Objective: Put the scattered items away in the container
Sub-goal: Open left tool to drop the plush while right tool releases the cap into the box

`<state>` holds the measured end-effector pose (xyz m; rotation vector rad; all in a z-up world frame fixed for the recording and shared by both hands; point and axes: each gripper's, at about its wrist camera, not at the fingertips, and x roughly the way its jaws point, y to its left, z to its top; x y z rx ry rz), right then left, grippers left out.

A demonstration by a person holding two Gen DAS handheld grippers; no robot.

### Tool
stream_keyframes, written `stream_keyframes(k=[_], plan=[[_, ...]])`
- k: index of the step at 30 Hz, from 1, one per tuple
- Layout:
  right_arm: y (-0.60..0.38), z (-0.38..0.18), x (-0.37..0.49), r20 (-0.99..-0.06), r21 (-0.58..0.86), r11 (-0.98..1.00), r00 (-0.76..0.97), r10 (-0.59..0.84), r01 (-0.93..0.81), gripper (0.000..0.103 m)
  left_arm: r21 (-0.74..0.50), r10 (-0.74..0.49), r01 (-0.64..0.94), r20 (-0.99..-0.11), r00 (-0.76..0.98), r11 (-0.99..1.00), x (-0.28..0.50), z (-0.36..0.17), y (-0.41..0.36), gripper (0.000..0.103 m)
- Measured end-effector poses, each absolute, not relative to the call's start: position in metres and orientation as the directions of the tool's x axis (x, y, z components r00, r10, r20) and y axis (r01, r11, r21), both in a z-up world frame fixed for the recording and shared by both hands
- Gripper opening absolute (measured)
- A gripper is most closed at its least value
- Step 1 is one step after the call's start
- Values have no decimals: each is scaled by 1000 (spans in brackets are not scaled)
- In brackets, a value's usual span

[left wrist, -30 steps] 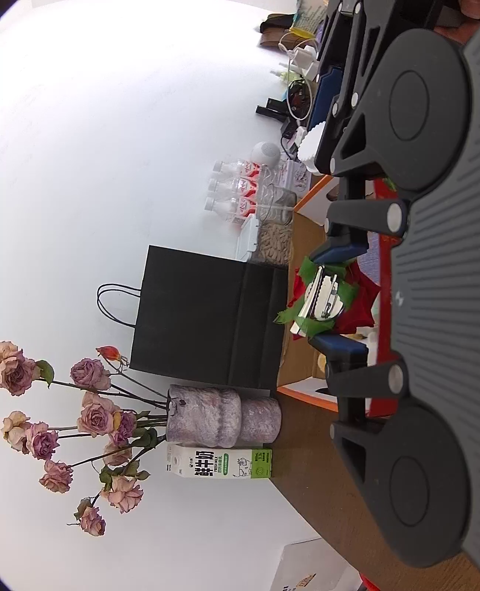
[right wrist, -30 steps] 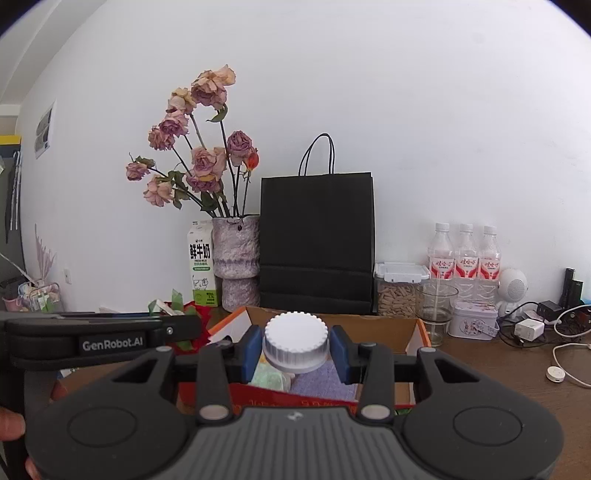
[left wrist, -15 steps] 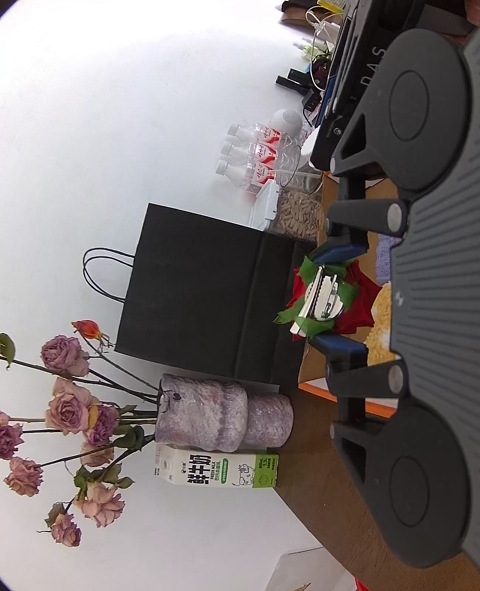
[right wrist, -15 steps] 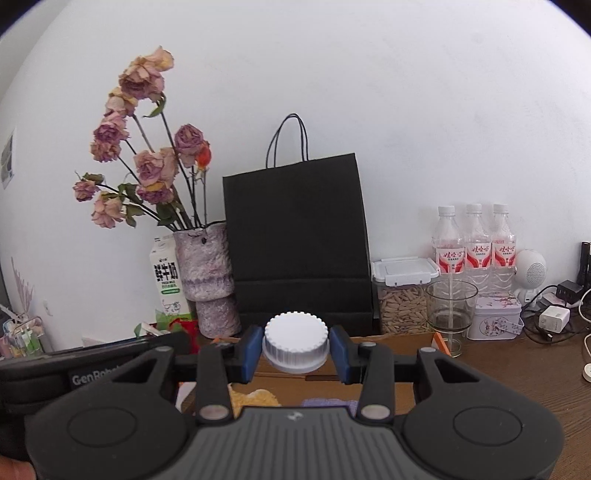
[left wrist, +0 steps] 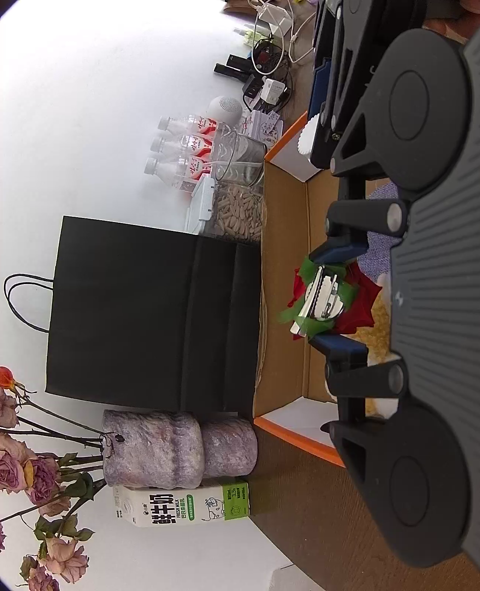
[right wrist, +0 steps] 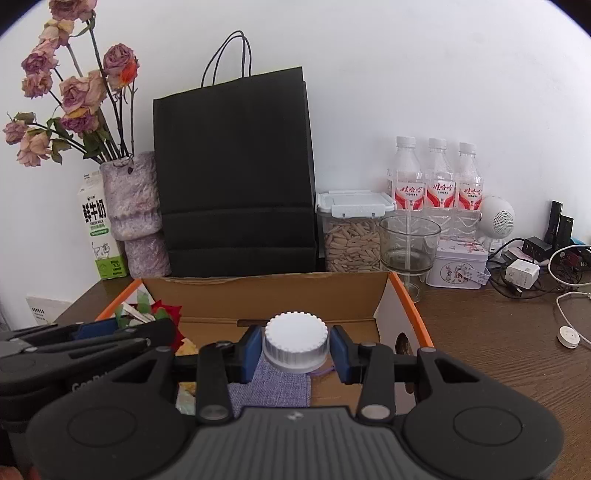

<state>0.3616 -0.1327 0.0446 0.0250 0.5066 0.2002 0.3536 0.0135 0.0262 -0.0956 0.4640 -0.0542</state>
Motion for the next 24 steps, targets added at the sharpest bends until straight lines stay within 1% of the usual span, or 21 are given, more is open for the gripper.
stream_keyframes(k=[3,6,8,9,10,11,12,13,14,15,19,24], plan=[[-130,40,364,-505,66,978,838,205,-199,40,-106,-74,29,-456,887,994,355,23,14,41],[-127,40,362,-504,55,977,839,207,-207,40,-97,-75,34,-457,886,995,355,23,13,41],[-127,40,361,-505,53,977,839,203,-205,39,-88,-71,35,-451,890,996,353,25,12,43],[-127,40,362,-512,51,978,836,198,-201,44,-82,-61,27,-449,891,996,352,26,12,46],[-127,41,362,-513,51,980,837,190,-191,55,-74,-40,8,-446,894,997,351,28,12,53],[-129,42,363,-513,51,984,841,171,-169,60,-61,-2,-28,-439,898,998,350,30,13,64],[-132,43,363,-516,59,987,842,160,-151,73,-56,30,-60,-429,903,997,348,31,15,70],[-135,44,364,-517,76,988,841,157,-138,87,-63,58,-93,-417,907,994,347,33,19,82],[-140,45,365,-518,98,987,841,160,-127,94,-82,74,-118,-413,908,990,346,35,24,95],[-144,46,365,-517,120,986,840,164,-119,103,-107,93,-149,-412,906,983,346,37,30,102],[-147,51,363,-516,146,980,835,191,-134,103,-187,96,-185,-404,910,965,343,42,45,103],[-141,54,359,-510,129,978,835,205,-161,103,-190,109,-203,-412,905,961,344,42,48,103]])
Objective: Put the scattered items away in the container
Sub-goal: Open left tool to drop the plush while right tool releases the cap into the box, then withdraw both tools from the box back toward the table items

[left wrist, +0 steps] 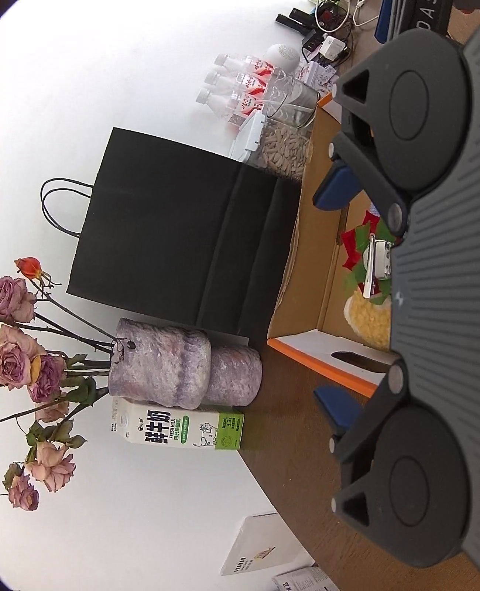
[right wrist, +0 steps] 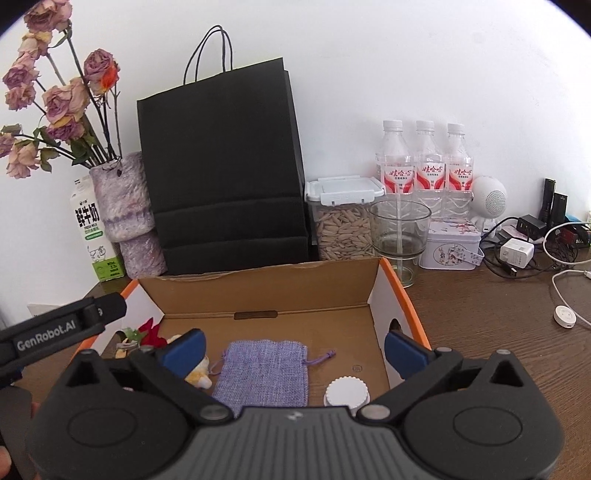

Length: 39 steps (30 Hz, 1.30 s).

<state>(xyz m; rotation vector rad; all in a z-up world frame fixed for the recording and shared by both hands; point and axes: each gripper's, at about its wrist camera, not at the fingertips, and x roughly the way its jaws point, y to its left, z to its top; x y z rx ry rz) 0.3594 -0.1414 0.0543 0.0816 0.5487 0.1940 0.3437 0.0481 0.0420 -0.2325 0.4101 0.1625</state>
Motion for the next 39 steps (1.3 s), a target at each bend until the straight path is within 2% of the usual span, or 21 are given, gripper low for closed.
stream_keyframes(k=[13,24,27,32,36,39], plan=[[-141,68,347,-478,132,974,849,226,-185,103,-206,115,-202,-370,922,958,330,50,48,103],[-144,96,292,-388,101,958,876,287,-269,103,-156,98,-139,-246,964,978,263,79,39,103],[-150,98,270,-360,83,950,880,309,-300,103,-151,62,-97,-225,972,984,243,82,37,103],[-164,93,237,-364,44,951,881,301,-307,103,-135,37,-68,-218,975,989,213,81,35,103],[-184,86,211,-364,31,949,881,303,-314,103,-172,-27,-16,-249,968,985,193,77,37,103],[-199,78,195,-377,33,953,879,292,-302,103,-159,-20,-23,-263,965,987,178,72,35,103]])
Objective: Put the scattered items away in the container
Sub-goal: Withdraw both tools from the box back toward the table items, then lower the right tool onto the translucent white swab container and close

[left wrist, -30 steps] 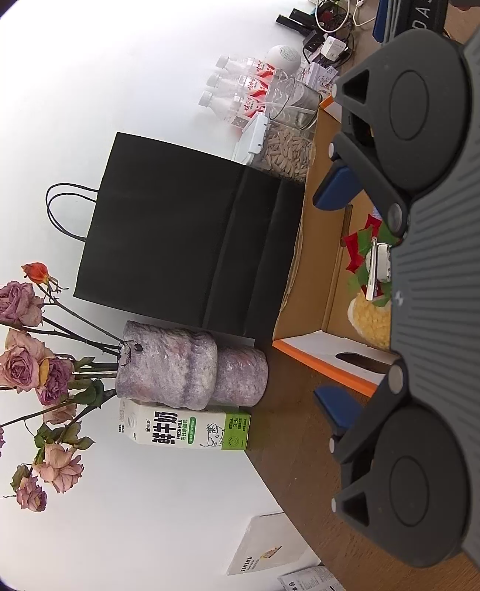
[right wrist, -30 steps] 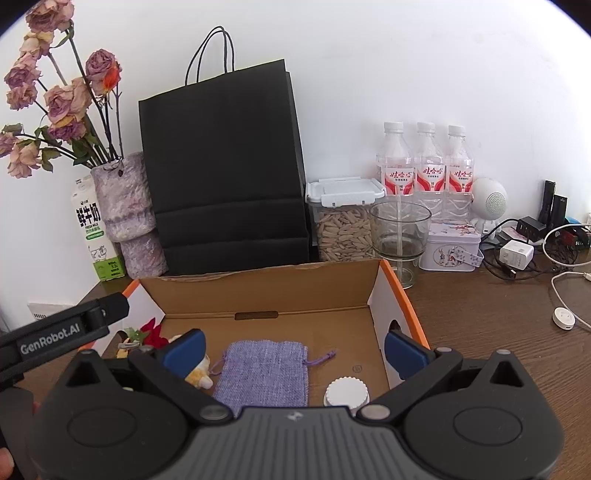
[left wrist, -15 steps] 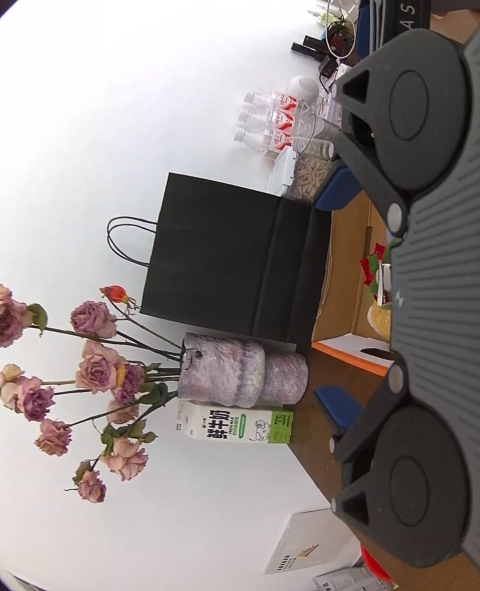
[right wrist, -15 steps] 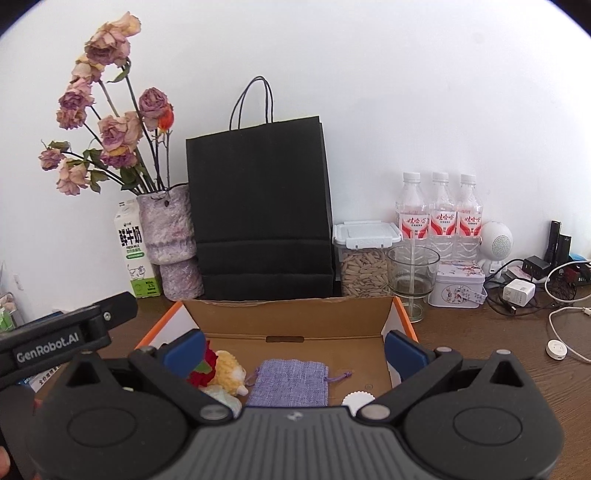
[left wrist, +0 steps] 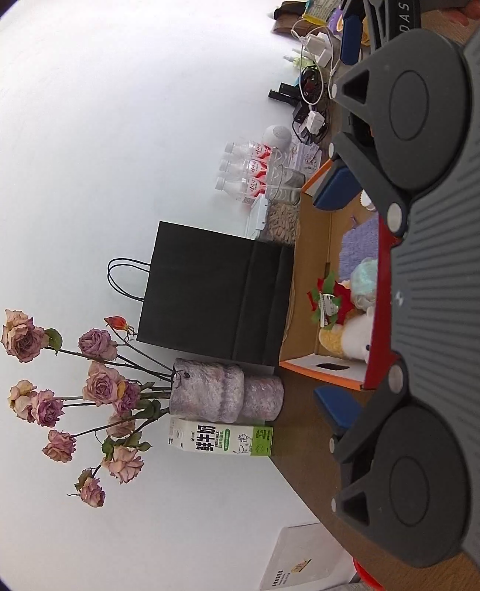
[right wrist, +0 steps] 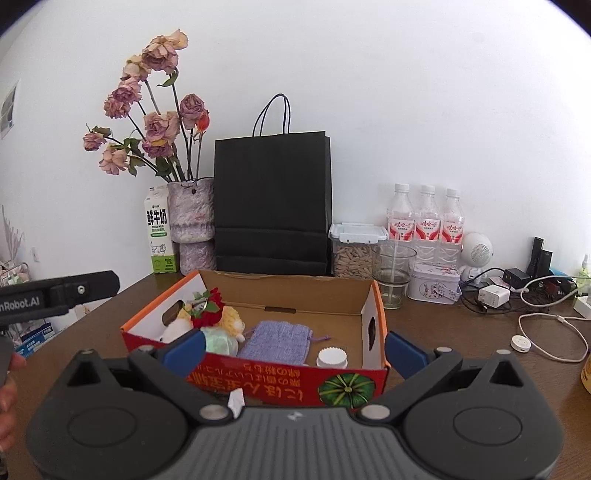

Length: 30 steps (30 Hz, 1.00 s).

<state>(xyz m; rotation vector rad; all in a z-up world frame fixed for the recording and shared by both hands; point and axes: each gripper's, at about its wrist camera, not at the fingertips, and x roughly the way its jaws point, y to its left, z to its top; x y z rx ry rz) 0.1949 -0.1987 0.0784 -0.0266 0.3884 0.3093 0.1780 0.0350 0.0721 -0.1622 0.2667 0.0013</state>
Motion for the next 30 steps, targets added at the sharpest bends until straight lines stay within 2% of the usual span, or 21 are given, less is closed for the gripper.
stream_keyframes(k=[18,30], plan=[[-262,26,112,-467,33,967,852,238,-252,103,-119,0,-48,-372,928,992,109,28,28,103],[-284,-2,101,-531,52,974,821,212,-218,103,-108,26,-84,-453,891,991,88,1,35,103]])
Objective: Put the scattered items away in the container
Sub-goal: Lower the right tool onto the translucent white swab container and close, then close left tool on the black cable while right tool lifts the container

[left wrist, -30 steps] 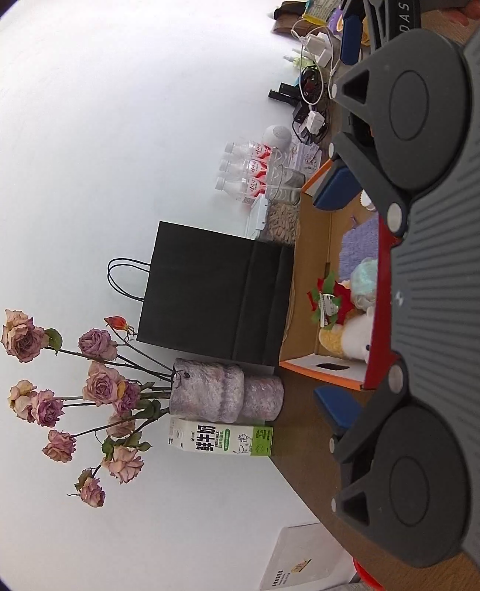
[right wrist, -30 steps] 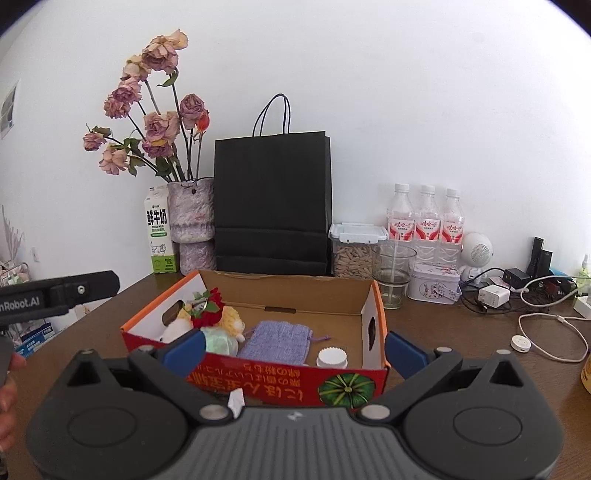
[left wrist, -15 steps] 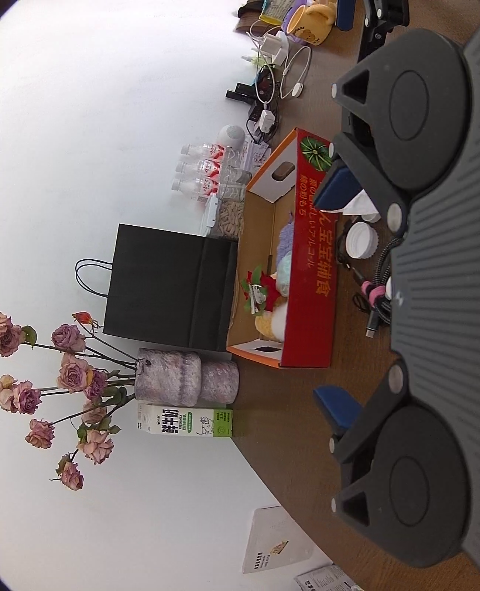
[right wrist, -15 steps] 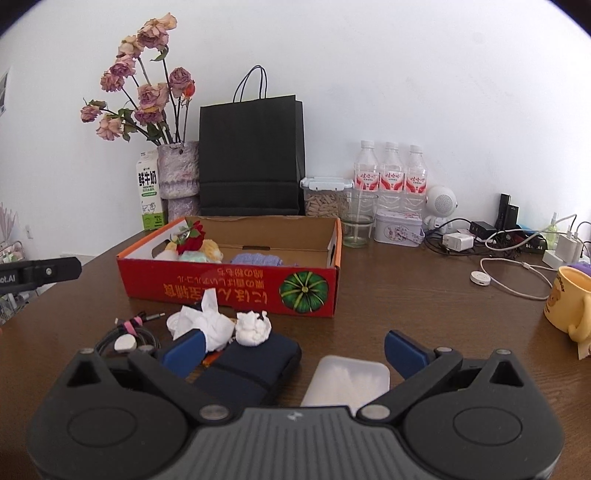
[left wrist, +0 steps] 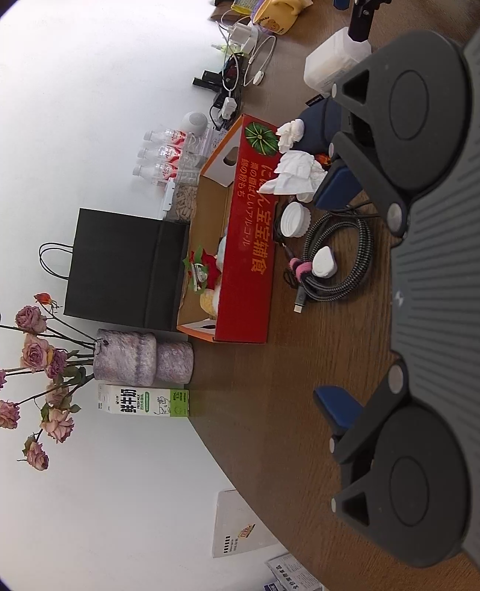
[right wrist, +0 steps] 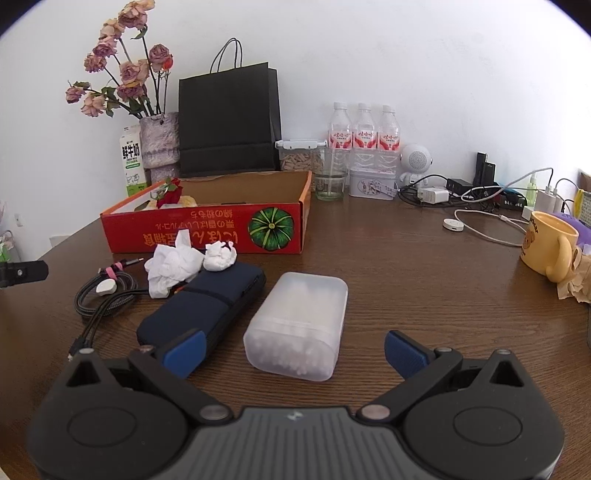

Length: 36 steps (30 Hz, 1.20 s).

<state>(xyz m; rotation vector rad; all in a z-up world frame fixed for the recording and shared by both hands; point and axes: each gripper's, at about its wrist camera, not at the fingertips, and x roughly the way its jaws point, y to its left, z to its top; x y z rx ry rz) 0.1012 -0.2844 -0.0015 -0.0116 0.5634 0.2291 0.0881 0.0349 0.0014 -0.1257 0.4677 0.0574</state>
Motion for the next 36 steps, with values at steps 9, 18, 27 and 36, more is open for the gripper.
stream_keyframes(k=[9,18,27,36], plan=[[-266,-13,127,-570,9,982,806,159,-187,103,-93,14,-64,-462,887,994,91,-2,25,103],[-257,-19,168,-603,-22,994,795,72,-107,95,-103,25,-83,-472,881,991,97,-5,30,103],[-255,-25,165,-593,-7,988,796,122,-156,65,-73,-16,-24,-510,860,997,112,-13,10,103],[-262,-28,168,-603,43,986,783,153,-159,65,-7,-39,42,-572,819,999,127,-22,-21,95]])
